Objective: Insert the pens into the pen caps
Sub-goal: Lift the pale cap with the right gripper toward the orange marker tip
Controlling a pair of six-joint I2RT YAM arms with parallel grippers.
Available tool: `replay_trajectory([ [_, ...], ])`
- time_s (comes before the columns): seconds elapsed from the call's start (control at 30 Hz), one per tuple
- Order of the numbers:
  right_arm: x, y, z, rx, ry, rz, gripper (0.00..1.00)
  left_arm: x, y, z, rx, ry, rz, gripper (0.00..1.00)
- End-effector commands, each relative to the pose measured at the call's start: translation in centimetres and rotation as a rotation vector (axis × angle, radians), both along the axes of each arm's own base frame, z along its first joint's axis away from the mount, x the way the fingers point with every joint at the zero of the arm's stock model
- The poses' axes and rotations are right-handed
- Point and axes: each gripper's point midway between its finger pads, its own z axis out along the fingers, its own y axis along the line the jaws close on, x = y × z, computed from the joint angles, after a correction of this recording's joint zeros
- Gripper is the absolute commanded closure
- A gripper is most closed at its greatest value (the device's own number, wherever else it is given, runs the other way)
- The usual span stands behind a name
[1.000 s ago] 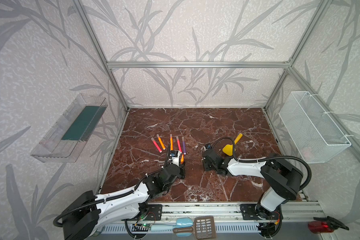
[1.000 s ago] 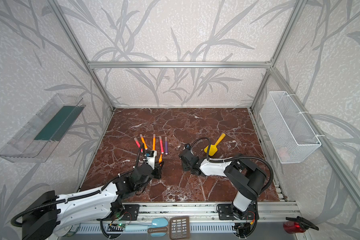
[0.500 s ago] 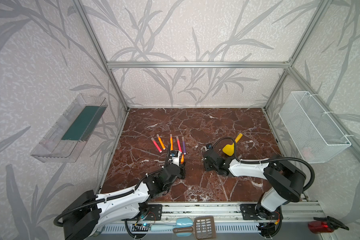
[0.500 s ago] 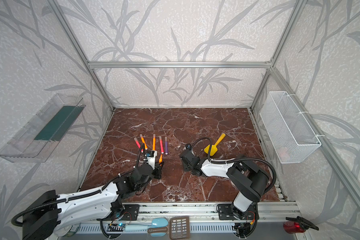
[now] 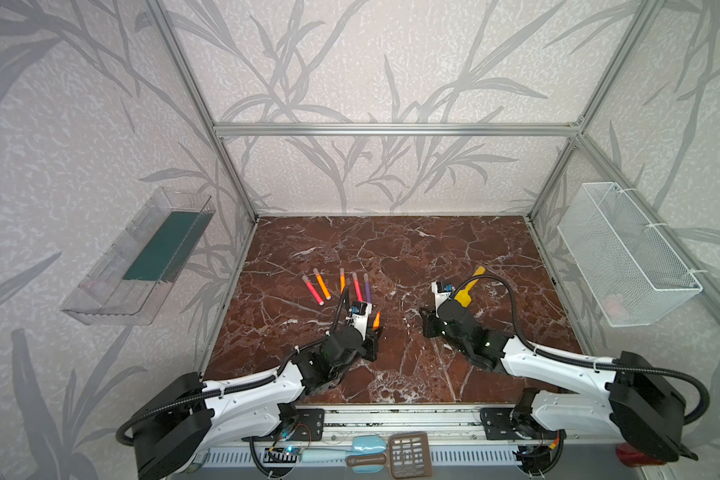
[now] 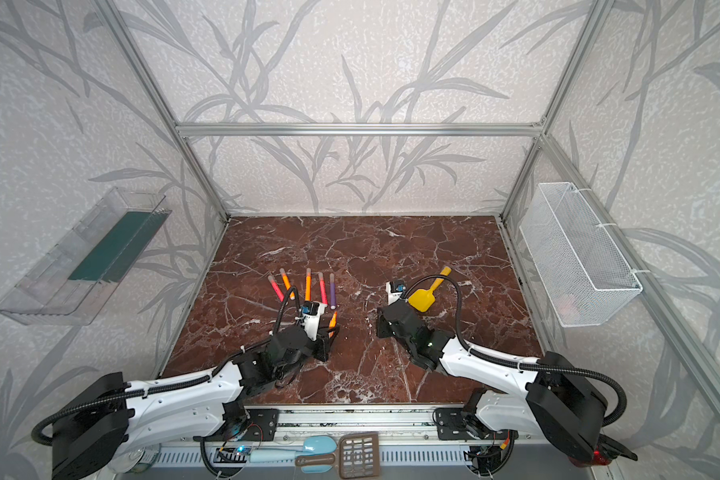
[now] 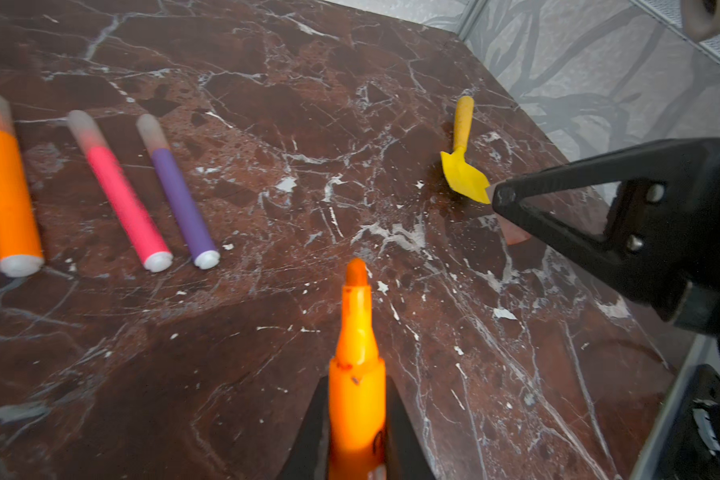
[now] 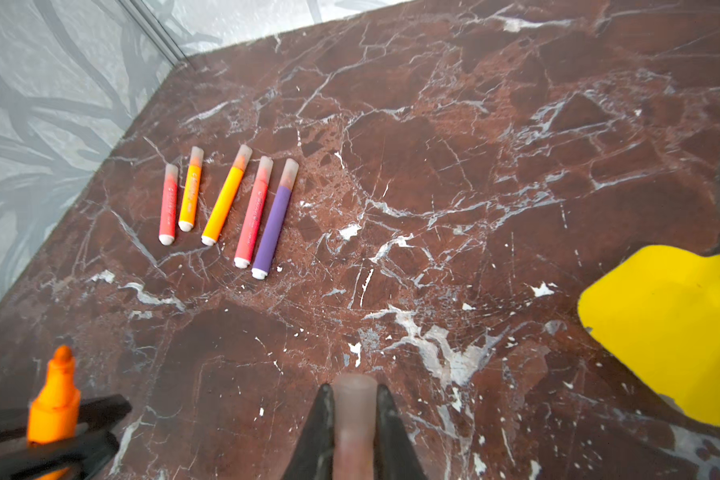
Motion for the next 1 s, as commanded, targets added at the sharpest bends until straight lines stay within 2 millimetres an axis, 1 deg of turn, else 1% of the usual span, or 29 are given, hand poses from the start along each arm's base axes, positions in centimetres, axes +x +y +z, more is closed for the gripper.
replay_trajectory([
  [0.0, 0.5, 0.4, 4.2, 0.158, -0.104, -0.01, 1.0, -0.5, -2.5, 2.2, -0.101, -0.034, -0.107, 1.0],
  [0.1, 0.3, 0.9, 6.4, 0.236, -0.155, 0.017, 1.0, -0.9, -3.8, 2.5, -0.148, -0.028, -0.162, 1.0],
  [0.17, 0.2, 1.3, 7.5, 0.301, -0.166, 0.025, 1.0, -1.3, -4.8, 2.6, -0.176, -0.02, -0.205, 1.0],
  [0.27, 0.1, 1.8, 8.5, 0.367, -0.173, 0.042, 1.0, -1.5, -6.1, 2.4, -0.192, 0.0, -0.25, 1.0],
  [0.37, -0.2, 2.6, 8.8, 0.414, -0.158, 0.076, 1.0, -1.6, -7.0, 2.3, -0.215, 0.005, -0.265, 1.0],
  [0.5, -0.7, 3.3, 8.5, 0.471, -0.125, 0.104, 1.0, -1.8, -7.7, 2.7, -0.258, -0.016, -0.278, 1.0],
  [0.67, -0.6, 3.4, 7.0, 0.507, -0.079, 0.079, 1.0, -1.9, -8.4, 2.7, -0.254, -0.025, -0.286, 1.0],
  [0.77, -0.6, 3.4, 6.5, 0.517, -0.06, 0.067, 1.0, -2.0, -8.6, 2.8, -0.253, -0.032, -0.29, 1.0],
  [0.97, -0.8, 2.9, 5.7, 0.537, -0.039, 0.044, 1.0, -2.0, -8.3, 2.8, -0.244, -0.051, -0.267, 1.0],
])
